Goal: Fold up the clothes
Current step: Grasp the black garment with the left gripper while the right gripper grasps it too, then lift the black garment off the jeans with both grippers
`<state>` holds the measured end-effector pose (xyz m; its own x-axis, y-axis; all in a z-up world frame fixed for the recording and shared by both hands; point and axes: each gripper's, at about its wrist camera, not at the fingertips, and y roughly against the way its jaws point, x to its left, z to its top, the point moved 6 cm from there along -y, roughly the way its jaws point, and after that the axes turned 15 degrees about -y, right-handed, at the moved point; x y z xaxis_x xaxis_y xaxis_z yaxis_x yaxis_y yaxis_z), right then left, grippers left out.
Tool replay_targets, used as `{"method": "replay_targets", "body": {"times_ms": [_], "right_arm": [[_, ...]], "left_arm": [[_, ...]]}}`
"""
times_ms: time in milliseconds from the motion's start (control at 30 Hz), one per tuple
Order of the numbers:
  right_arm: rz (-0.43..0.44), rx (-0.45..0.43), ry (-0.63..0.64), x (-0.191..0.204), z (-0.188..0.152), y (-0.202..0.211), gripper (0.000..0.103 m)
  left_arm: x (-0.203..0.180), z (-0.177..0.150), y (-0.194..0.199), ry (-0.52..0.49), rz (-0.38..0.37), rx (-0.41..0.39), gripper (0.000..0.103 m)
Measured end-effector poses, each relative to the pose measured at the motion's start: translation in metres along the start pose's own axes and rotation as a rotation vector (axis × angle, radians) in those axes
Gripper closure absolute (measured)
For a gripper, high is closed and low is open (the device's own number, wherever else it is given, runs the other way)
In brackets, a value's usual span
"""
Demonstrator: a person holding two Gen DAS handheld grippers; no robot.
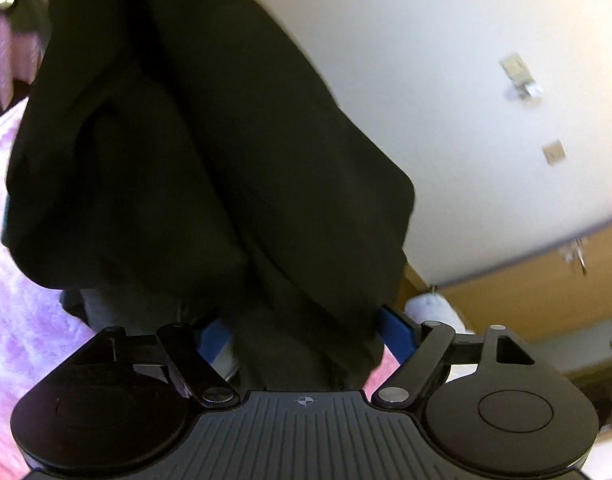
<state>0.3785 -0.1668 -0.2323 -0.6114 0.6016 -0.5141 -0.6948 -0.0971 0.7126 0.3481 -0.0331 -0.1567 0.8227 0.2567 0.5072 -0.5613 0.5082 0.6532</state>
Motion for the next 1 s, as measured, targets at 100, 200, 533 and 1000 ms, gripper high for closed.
{"method": "replay_targets", "body": {"times_ms": [100, 200, 533, 1000], "right_arm": [[0.017, -0.009, 0.049, 0.002, -0.005, -0.011, 0.031], [0.036, -0.003, -0.01, -0.008, -0.014, -0.007, 0.055], [-0.041, -0.074, -0.306, -0.06, -0.047, 0.062, 0.066], [-0.096, -0.151, -0.799, -0.057, -0.19, 0.243, 0.067]], "left_arm": [[0.002, 0.0, -0.005, -0.013, 0.0, -0.003, 0.062], [0.009, 0.009, 0.004, 0.029, 0.033, -0.054, 0.071], [0.053, 0.059, 0.056, 0.063, 0.158, -0.226, 0.078], [-0.037, 0.183, 0.155, -0.056, 0.022, -0.441, 0.079]]}}
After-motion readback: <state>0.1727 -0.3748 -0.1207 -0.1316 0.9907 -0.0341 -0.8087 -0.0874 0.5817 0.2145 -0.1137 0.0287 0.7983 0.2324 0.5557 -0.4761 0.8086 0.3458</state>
